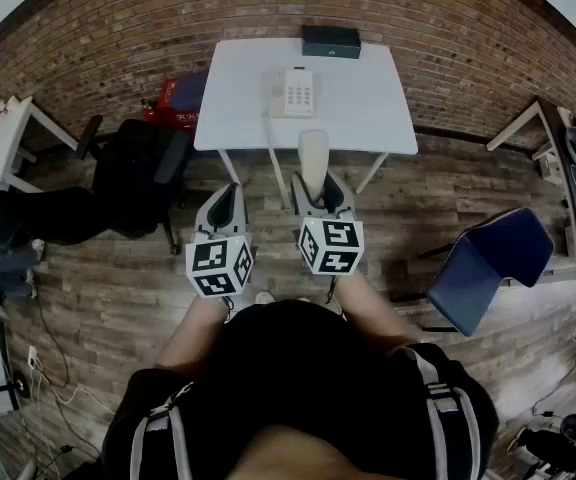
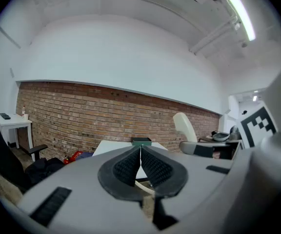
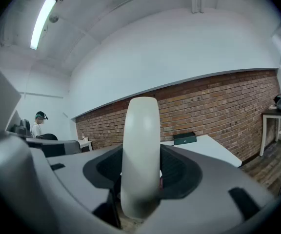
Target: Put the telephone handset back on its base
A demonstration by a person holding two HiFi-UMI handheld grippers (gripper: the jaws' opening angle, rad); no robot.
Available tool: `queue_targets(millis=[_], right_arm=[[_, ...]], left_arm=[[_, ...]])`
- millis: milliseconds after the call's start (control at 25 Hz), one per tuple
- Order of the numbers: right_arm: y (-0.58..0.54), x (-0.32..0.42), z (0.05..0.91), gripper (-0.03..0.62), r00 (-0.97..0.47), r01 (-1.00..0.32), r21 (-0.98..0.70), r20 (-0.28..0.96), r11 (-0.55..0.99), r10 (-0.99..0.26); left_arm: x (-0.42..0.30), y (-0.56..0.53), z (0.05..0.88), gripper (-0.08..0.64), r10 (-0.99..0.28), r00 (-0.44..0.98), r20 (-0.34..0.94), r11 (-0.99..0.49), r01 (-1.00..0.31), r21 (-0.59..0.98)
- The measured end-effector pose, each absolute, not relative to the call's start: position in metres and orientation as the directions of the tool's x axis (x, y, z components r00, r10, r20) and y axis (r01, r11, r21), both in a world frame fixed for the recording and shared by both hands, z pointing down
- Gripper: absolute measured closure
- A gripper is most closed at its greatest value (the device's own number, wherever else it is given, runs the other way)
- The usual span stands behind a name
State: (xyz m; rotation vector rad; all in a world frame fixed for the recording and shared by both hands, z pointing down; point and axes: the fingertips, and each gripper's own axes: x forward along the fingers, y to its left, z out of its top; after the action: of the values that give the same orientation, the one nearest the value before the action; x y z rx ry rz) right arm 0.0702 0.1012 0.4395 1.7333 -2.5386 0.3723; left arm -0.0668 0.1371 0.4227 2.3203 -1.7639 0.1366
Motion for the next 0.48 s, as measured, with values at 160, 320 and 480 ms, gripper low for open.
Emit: queue_targets(millis=[160, 320, 480], right_arm=[[0.101, 0.061, 0.438, 0.391, -0.373, -0.923, -0.173, 0.171, 0.345, -0.912], [0.101, 0.055, 0.439, 0.391, -0.362, -0.927, -0.175, 0.176, 0.332, -0.916], [0.099, 0.051, 0.441, 0.391, -0.344, -0.931, -0.195, 0.184, 0.309, -0.921]], left_arm=[[-0.076, 0.138, 0.423, 0.555, -0.938, 0.276, 0.21, -0.257, -0.96, 0.115], [-0.082, 0.138, 0.425, 0.555, -0.936, 0.281, 0.212, -0.262, -0.958, 0.115], [-0.087, 0.135, 0.425, 0.555, -0.932, 0.292, 0.213, -0.271, -0.955, 0.123]])
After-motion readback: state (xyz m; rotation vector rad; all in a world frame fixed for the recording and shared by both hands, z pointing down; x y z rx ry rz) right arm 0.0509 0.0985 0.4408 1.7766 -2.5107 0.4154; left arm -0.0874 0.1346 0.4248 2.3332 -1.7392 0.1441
